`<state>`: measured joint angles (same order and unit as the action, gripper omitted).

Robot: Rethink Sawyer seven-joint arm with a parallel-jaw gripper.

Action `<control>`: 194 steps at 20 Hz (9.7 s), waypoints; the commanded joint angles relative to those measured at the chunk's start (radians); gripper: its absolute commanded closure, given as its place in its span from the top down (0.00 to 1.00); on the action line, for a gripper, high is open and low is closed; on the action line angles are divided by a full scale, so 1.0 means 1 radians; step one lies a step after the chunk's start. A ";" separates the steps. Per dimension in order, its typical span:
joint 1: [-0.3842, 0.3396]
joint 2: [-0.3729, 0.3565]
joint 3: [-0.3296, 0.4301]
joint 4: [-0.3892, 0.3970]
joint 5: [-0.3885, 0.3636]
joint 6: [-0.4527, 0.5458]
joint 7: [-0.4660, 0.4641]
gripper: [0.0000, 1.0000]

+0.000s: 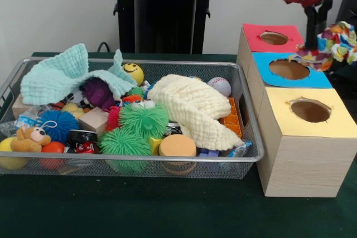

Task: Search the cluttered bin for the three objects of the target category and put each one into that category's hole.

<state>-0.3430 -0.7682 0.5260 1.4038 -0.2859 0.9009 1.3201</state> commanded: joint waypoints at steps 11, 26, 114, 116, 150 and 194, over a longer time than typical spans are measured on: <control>-0.068 0.118 -0.059 0.135 0.045 -0.241 0.162 0.00; -0.102 0.160 0.006 0.210 0.118 -0.242 0.142 0.00; -0.057 0.271 -0.009 0.185 0.105 -0.151 0.078 1.00; -0.053 0.268 -0.017 0.179 0.105 -0.136 0.071 0.00; 0.044 0.244 -0.164 0.100 0.043 -0.082 0.054 1.00; 0.005 0.162 -0.276 -0.031 -0.132 0.127 -0.065 1.00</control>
<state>-0.3059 -0.6666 0.2639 1.3459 -0.3417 0.9886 1.3205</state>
